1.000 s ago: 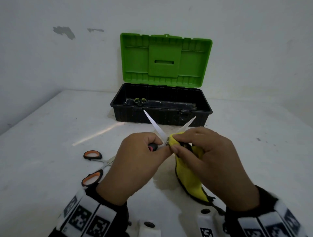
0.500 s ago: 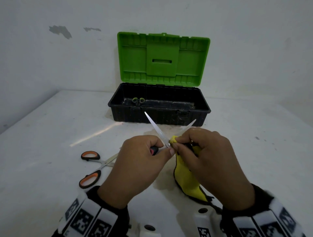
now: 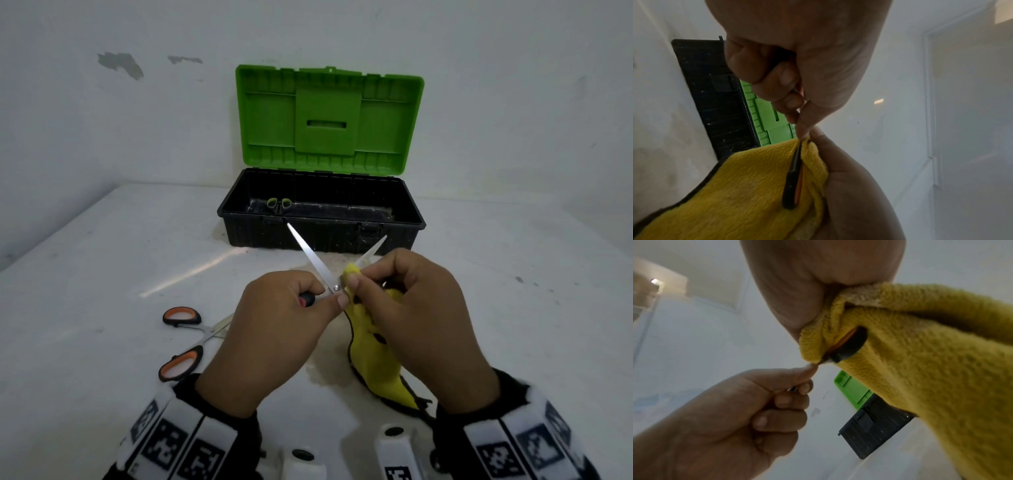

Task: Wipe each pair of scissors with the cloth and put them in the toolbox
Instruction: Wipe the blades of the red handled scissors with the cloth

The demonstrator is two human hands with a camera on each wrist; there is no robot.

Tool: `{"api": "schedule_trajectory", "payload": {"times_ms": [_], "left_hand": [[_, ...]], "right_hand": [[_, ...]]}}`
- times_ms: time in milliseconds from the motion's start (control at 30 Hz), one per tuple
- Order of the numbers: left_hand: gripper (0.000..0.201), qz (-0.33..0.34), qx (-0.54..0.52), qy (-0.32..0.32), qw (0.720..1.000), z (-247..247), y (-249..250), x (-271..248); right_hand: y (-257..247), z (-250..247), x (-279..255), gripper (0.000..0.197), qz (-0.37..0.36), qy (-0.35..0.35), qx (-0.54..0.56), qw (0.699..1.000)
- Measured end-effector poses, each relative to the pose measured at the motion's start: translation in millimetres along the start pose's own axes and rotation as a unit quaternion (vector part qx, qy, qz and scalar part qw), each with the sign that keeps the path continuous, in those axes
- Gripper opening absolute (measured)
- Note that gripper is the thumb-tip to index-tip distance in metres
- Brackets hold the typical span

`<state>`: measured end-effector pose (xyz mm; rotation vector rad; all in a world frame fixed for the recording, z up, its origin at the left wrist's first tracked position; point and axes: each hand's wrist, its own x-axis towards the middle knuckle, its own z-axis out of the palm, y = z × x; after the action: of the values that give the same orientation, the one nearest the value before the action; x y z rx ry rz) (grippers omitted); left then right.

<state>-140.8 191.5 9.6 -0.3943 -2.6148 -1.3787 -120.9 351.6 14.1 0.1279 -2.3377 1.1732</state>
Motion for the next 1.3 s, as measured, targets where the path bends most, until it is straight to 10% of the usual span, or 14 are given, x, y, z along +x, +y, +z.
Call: {"api": "schedule_trajectory", "payload": {"times_ms": [1300], "left_hand": [[0.028,0.055,-0.051,-0.031,0.997,-3.0,-13.6,-11.8]], "right_hand": [[11.6,-8.3,2.8,0.022,0.09,0.1,0.031,0.99]]}}
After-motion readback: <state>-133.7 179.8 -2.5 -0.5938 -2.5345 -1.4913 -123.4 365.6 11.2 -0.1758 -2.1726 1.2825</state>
